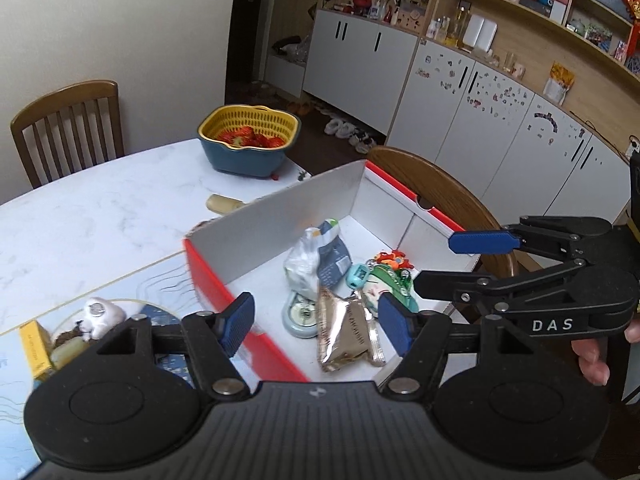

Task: Organize objects
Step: 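Withdraw both tools from the shoebox back over the item mat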

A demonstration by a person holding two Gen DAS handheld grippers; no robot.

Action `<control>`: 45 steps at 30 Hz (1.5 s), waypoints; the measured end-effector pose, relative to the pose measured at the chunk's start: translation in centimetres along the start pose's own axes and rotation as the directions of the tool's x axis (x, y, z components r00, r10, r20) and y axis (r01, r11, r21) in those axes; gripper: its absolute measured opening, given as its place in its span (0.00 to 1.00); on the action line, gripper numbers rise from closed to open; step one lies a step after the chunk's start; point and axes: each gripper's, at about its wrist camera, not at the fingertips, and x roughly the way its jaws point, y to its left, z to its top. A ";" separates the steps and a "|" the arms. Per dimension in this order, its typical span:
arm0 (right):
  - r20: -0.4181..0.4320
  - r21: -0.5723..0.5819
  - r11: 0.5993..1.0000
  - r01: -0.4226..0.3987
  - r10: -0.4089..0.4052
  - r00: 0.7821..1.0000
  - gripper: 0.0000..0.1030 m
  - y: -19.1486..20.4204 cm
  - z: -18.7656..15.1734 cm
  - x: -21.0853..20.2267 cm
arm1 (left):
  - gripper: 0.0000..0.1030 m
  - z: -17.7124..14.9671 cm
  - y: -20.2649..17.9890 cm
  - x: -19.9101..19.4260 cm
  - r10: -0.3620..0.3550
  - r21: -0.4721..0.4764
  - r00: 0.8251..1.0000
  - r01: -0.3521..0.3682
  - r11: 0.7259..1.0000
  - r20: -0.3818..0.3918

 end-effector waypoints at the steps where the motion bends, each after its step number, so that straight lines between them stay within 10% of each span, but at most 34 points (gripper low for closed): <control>1: 0.002 0.004 1.000 0.005 -0.005 1.000 0.63 0.5 -0.1 -0.1 | 0.70 -0.1 0.3 -0.4 -0.001 0.001 1.000 0.001 1.000 0.005; 18: 0.068 0.066 0.998 0.016 -0.020 0.997 0.93 8.0 -0.6 -0.3 | 0.81 -2.1 6.8 -5.1 0.021 0.006 0.999 -0.021 1.000 0.049; 45: -0.049 -0.035 0.999 -0.014 0.012 0.999 0.95 19.1 0.6 7.0 | 1.00 -5.9 24.4 -5.2 0.243 -0.187 0.967 -0.227 0.956 0.071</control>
